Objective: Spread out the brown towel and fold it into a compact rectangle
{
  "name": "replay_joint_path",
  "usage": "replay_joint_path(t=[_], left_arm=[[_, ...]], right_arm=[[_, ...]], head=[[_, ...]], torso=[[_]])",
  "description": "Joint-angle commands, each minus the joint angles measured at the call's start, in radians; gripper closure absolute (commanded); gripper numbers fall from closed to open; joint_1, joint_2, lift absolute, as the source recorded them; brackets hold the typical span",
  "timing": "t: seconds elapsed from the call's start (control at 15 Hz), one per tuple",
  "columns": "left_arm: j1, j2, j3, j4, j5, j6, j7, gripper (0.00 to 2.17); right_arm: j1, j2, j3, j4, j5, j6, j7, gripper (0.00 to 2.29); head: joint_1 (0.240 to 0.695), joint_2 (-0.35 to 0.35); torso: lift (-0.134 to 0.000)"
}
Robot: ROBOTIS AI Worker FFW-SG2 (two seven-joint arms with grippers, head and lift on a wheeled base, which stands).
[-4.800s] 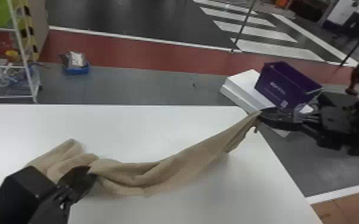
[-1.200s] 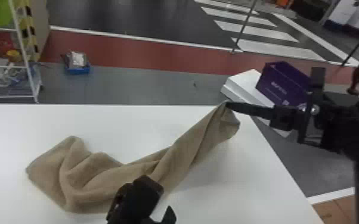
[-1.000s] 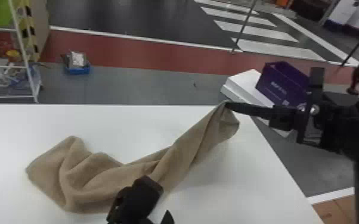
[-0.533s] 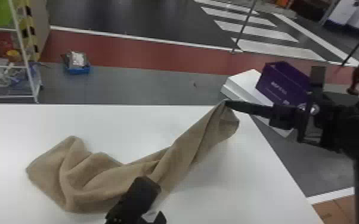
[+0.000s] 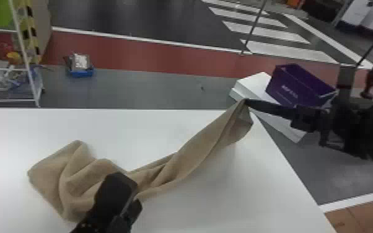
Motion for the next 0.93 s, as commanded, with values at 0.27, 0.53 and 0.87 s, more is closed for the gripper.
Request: replay_joint_path(t=[0.27, 0.53, 0.87], left_arm=[[0.012, 0.015, 0.212, -0.239, -0.001, -0.012, -0.042, 1.02], [-0.121, 0.007, 0.318, -0.25, 0.022, 0.016, -0.082, 1.02], [-0.225, 0.007, 0.368, -0.224, 0.035, 0.065, -0.091, 1.02]], right_arm=[[0.029, -0.004, -0.013, -0.023, -0.036, -0.004, 0.018, 1.23], [0.008, -0.001, 0.005, -0.031, -0.03, -0.004, 0.012, 1.23], [-0.038, 0.01, 0.002, -0.007, -0.035, -0.035, -0.017, 1.23]], head=[[0.695, -0.35], [0.681, -0.316], [0.601, -0.246]], torso=[[-0.124], [-0.124], [-0.124]])
